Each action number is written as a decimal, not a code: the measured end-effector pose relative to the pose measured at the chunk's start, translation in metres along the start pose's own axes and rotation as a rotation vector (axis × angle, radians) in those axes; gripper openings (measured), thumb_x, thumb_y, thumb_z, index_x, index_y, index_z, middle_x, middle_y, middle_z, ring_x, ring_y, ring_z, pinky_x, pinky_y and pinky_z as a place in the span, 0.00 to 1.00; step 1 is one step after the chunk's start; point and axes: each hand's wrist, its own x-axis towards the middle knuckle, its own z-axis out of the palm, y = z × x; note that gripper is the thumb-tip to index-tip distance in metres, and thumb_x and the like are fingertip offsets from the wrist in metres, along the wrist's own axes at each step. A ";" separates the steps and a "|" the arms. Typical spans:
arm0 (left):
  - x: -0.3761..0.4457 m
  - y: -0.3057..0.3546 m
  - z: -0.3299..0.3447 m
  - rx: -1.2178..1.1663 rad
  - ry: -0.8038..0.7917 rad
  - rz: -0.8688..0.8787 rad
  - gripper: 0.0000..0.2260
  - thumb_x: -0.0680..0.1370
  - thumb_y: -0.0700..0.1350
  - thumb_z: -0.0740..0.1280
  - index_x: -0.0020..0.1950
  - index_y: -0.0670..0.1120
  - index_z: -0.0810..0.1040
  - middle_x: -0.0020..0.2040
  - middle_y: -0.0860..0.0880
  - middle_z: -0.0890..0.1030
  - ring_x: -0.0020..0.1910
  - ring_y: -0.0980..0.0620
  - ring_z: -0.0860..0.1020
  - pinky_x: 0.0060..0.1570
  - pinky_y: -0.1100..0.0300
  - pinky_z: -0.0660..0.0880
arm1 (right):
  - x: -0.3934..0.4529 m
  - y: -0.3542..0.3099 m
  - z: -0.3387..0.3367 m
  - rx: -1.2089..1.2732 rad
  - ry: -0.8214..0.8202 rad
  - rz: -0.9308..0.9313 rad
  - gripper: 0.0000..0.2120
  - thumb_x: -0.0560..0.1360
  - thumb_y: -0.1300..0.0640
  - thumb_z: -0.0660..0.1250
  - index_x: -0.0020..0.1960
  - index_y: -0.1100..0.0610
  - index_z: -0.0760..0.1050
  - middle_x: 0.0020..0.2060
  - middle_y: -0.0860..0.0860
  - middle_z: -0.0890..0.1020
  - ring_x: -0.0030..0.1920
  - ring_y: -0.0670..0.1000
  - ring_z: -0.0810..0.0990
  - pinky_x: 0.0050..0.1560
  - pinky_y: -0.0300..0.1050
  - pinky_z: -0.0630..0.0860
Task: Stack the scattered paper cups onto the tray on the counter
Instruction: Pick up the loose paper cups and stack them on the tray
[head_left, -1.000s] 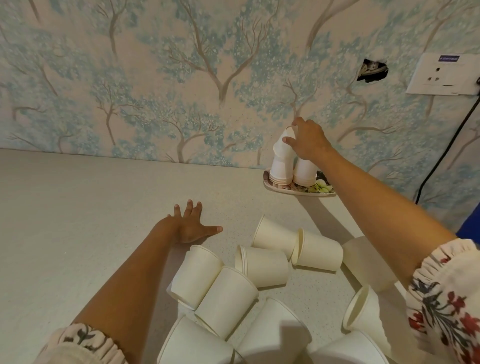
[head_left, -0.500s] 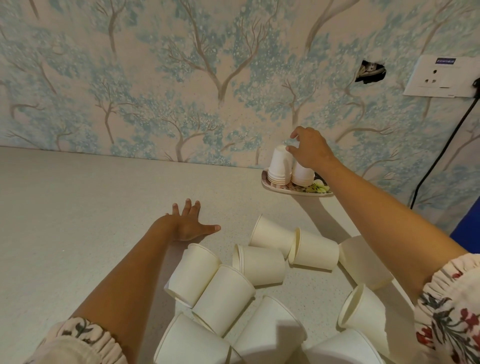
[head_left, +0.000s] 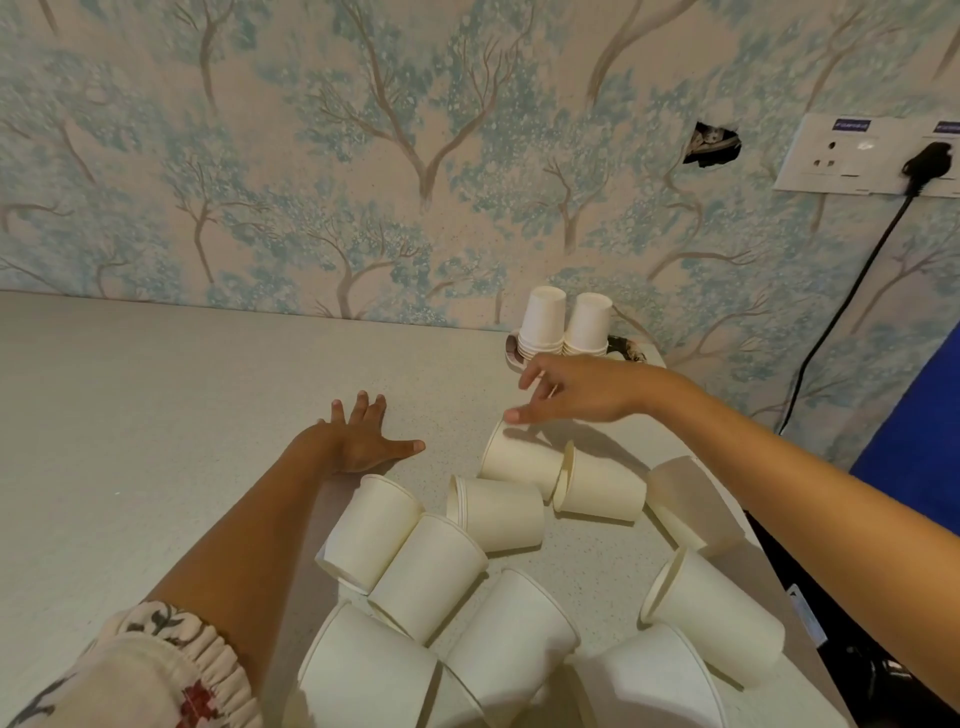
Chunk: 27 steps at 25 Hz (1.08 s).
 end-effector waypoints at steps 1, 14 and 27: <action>0.000 0.000 0.000 0.004 0.006 -0.002 0.47 0.73 0.72 0.56 0.80 0.49 0.37 0.79 0.46 0.34 0.77 0.37 0.35 0.74 0.37 0.42 | -0.004 -0.002 0.007 -0.031 -0.088 0.029 0.40 0.65 0.25 0.67 0.69 0.47 0.67 0.58 0.44 0.78 0.58 0.47 0.77 0.58 0.45 0.74; -0.002 0.002 0.000 0.000 0.000 0.002 0.47 0.74 0.72 0.56 0.80 0.48 0.36 0.79 0.46 0.34 0.77 0.37 0.34 0.73 0.37 0.42 | 0.008 0.002 0.025 0.110 -0.099 0.028 0.29 0.70 0.35 0.71 0.64 0.48 0.69 0.56 0.48 0.78 0.54 0.50 0.79 0.57 0.51 0.78; 0.001 0.000 0.001 -0.001 0.002 0.010 0.47 0.74 0.72 0.56 0.80 0.49 0.36 0.79 0.46 0.33 0.76 0.38 0.33 0.73 0.37 0.41 | 0.071 0.036 -0.059 0.273 0.938 0.156 0.35 0.71 0.37 0.71 0.66 0.58 0.65 0.58 0.54 0.76 0.51 0.54 0.75 0.44 0.46 0.70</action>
